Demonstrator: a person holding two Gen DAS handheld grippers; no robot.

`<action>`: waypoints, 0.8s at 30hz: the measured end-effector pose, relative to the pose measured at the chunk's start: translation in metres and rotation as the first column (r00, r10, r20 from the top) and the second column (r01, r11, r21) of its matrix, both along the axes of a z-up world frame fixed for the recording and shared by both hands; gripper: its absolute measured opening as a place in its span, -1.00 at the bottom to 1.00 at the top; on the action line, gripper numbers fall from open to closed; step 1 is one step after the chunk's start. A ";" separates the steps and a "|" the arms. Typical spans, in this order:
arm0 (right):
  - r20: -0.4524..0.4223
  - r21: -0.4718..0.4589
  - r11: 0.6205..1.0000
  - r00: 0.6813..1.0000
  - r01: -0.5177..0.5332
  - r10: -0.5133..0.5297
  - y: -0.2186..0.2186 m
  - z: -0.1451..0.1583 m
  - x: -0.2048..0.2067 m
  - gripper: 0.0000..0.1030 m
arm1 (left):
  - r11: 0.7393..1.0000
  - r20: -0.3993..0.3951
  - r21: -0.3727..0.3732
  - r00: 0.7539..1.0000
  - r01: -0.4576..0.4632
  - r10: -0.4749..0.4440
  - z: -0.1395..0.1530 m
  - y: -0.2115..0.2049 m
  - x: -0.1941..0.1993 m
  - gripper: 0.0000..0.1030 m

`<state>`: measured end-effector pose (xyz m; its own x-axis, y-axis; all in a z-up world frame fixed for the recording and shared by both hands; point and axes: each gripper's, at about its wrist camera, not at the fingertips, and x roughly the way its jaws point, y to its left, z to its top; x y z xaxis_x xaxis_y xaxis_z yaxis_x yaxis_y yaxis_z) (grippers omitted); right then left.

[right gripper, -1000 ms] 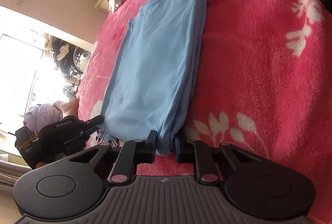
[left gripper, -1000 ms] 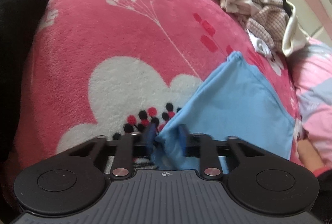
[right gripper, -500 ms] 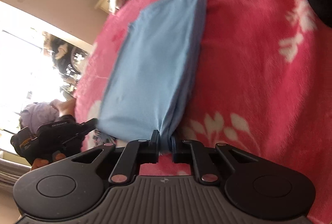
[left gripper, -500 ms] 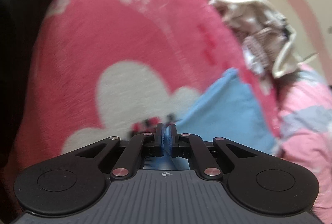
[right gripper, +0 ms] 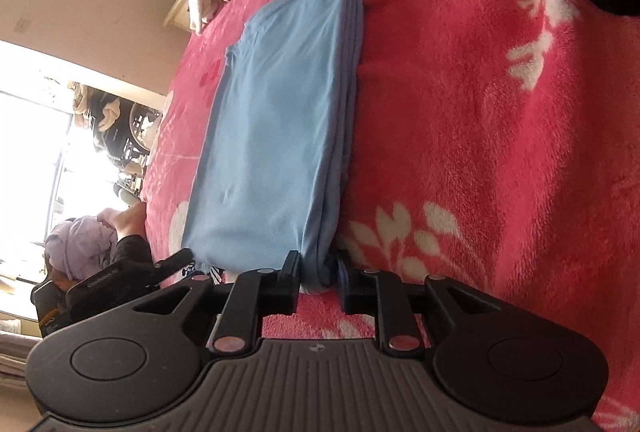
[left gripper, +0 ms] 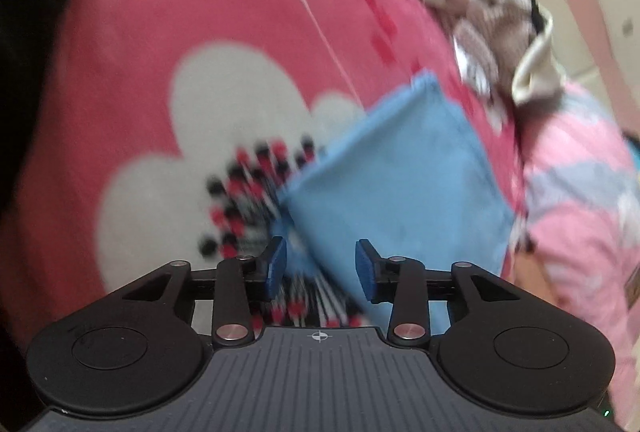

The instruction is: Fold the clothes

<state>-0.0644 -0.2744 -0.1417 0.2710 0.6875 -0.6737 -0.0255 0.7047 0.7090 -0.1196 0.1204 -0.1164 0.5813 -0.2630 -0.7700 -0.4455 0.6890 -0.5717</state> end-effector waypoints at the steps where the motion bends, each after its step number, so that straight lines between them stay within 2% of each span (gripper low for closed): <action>1: 0.001 -0.003 1.000 1.000 -0.002 0.002 0.001 0.000 0.000 -0.59 | 1.000 -0.001 0.009 1.000 0.009 -0.009 -0.002 -0.004 0.002 -0.21; 8: 0.005 -0.009 1.000 1.000 -0.006 0.006 0.002 0.001 -0.001 -0.56 | 1.000 0.014 0.021 1.000 0.003 -0.003 -0.001 -0.003 0.018 -0.20; 12: 0.019 -0.017 1.000 1.000 0.001 0.000 0.001 0.006 -0.003 -0.45 | 1.000 0.025 -0.011 0.999 -0.024 0.024 -0.002 0.004 0.026 -0.28; 15: 0.051 -0.064 0.998 0.999 0.004 -0.001 -0.001 0.017 -0.005 -0.44 | 1.000 0.027 -0.013 0.999 -0.020 0.020 -0.004 0.007 0.024 -0.36; 17: 0.119 -0.143 0.990 0.992 -0.013 0.030 0.002 0.033 -0.009 -0.44 | 1.000 0.031 -0.022 0.999 -0.019 0.020 -0.005 0.010 0.023 -0.38; 20: 0.268 -0.274 0.960 0.955 -0.052 0.128 0.016 0.063 -0.022 -0.44 | 0.999 0.039 -0.038 0.999 -0.029 0.031 -0.005 0.016 0.020 -0.41; 22: 0.360 -0.334 0.939 0.908 -0.089 0.214 0.030 0.081 -0.032 -0.44 | 0.998 0.052 -0.052 0.998 -0.036 0.038 -0.005 0.019 0.019 -0.48; 24: 0.425 -0.403 0.903 0.844 -0.147 0.327 0.053 0.088 -0.039 -0.44 | 0.998 0.067 -0.055 0.997 -0.035 0.039 -0.005 0.019 0.019 -0.60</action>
<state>-0.1036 -0.2214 -0.0533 0.4753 0.5228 -0.7076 -0.4908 0.8251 0.2799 -0.1010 0.1398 -0.1211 0.6419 -0.2804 -0.7137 -0.4287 0.6404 -0.6372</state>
